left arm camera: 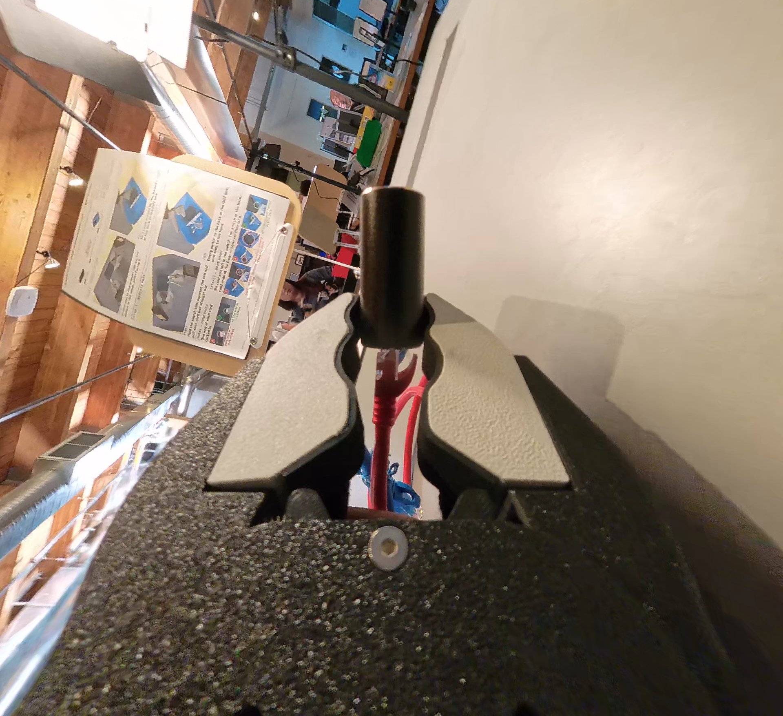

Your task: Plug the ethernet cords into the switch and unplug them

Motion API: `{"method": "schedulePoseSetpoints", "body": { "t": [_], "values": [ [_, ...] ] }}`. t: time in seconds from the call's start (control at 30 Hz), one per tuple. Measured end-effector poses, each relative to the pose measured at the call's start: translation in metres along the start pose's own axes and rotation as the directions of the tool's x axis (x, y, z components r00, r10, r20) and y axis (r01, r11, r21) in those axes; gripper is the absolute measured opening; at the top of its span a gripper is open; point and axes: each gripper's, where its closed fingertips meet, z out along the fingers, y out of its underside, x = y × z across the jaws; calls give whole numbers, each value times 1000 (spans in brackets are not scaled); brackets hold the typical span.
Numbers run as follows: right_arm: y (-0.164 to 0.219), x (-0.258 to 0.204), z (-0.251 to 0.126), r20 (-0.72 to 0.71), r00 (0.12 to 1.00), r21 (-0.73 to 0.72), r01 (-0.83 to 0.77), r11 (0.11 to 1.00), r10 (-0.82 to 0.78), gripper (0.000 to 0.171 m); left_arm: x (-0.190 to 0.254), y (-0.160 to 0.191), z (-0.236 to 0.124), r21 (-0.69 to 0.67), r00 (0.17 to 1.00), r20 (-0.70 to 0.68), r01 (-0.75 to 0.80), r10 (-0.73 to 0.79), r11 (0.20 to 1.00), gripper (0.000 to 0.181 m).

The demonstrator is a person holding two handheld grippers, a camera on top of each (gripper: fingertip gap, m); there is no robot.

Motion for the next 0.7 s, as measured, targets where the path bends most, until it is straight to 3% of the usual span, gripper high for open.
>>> {"method": "schedulePoseSetpoints", "body": {
  "t": [0.07,0.17,0.3,0.4,0.5,0.6,0.7],
  "values": [
    [-19,6,-15,-80,996,40,-40,998,43,41,-10,-3,-2,33,996,23,89,-90,995,26],
    [-72,-5,-39,-111,982,214,-129,968,155,36,-31,-9,-9,124,956,41,284,-291,951,26],
    [-166,-55,-57,32,964,518,-241,821,263,30,-55,-21,-26,309,857,-28,497,-514,811,25],
    [-232,-101,-49,227,927,633,-373,679,298,29,-73,-33,-44,443,767,-128,611,-628,656,25],
    [-283,-137,-28,335,890,639,-456,619,309,33,-85,-44,-61,520,640,-321,735,-698,435,26],
    [-325,-151,-28,444,823,652,-567,504,354,35,-91,-48,-71,506,498,-501,832,-708,227,26],
    [-356,-152,-44,518,774,668,-632,393,364,33,-90,-54,-78,410,334,-694,911,-637,31,25]
  ]
}}
